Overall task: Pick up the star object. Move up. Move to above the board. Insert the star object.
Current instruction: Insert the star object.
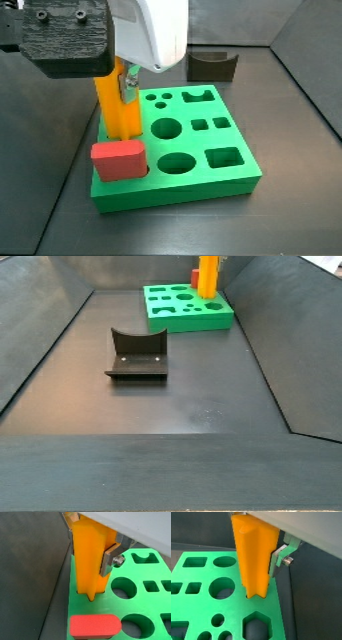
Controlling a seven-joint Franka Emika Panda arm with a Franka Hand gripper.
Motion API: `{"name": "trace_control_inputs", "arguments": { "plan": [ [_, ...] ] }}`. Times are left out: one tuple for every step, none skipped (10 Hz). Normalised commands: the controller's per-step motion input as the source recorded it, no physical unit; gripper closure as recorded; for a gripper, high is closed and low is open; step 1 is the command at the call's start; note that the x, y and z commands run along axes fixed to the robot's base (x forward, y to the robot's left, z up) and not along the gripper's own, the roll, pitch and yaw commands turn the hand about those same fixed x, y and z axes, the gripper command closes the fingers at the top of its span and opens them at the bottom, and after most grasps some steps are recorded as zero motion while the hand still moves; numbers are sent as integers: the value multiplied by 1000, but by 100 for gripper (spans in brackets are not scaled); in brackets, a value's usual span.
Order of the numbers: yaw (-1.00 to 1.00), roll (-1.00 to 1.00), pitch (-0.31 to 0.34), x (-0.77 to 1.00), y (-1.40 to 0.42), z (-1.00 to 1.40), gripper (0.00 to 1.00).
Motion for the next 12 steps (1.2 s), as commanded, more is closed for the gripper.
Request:
{"name": "trace_control_inputs", "arguments": {
  "plan": [
    [0,171,0,240,-51,-1000,100],
    [0,171,0,237,-51,-1000,100],
    [0,183,0,200,-51,-1000,100],
    [0,186,-9,137,-97,-1000,100],
    [-191,177,-60,-209,-243,-983,100],
    [-323,153,-146,-391,-306,-823,100],
    [-260,174,-291,-389,-303,-623,100],
    [-214,223,-361,-297,-260,-451,100],
    [-154,229,-386,-286,-211,-403,100],
    [-83,196,-327,-460,-171,-557,100],
    [0,176,-251,-160,-137,-700,100],
    [0,63,-320,-246,0,-231,100]
  ]
}}
